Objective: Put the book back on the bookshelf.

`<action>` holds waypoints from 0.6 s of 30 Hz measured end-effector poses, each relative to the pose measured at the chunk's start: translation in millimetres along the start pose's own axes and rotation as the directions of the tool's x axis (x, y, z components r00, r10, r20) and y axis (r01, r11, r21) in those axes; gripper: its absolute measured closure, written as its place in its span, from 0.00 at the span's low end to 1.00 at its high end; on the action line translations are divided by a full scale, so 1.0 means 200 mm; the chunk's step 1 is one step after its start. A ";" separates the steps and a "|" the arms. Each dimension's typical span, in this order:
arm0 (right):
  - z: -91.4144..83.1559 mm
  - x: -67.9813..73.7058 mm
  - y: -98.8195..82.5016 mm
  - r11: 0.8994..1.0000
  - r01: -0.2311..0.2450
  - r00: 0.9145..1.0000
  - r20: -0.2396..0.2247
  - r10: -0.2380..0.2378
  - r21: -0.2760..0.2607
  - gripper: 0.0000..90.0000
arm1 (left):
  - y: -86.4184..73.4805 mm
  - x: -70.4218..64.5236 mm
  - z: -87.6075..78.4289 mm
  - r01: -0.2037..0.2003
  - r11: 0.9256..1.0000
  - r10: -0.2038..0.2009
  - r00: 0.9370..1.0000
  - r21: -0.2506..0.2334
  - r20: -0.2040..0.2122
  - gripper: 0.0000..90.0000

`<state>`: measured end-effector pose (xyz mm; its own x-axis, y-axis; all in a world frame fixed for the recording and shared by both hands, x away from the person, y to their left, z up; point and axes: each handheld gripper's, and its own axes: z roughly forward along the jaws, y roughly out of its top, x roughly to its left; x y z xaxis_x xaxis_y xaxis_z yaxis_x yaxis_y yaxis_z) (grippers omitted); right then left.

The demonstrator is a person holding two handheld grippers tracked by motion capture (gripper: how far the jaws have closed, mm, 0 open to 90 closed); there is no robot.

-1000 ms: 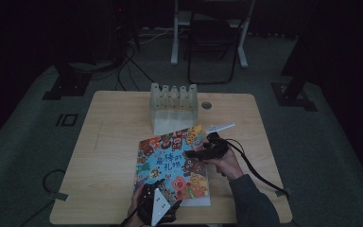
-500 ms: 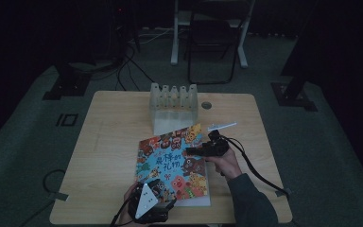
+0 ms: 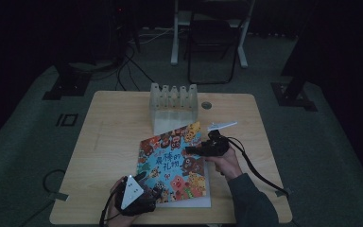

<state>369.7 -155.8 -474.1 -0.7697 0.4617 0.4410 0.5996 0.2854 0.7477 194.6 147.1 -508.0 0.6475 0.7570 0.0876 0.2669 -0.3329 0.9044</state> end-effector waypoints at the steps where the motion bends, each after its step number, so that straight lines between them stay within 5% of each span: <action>1: 0.00 0.00 0.00 1.000 0.000 1.000 0.000 0.000 0.000 0.71 | 0.00 0.00 0.00 0.000 1.000 0.000 1.000 0.000 0.000 0.24; 8: -0.02 0.03 0.00 1.000 0.024 1.000 0.010 -0.024 -0.013 0.71 | -0.01 0.10 0.00 0.069 0.997 -0.069 0.998 0.016 -0.007 0.26; 18: -0.09 0.07 0.00 0.997 0.074 0.997 0.037 -0.073 -0.037 0.72 | -0.02 0.17 0.00 0.109 0.994 -0.109 0.994 0.033 -0.007 0.30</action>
<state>354.5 -163.9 -459.2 -0.8027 0.4701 0.3670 0.5323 0.2873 0.7963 216.0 174.0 -509.6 0.6095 0.7928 -0.0081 0.3593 -0.2670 0.8942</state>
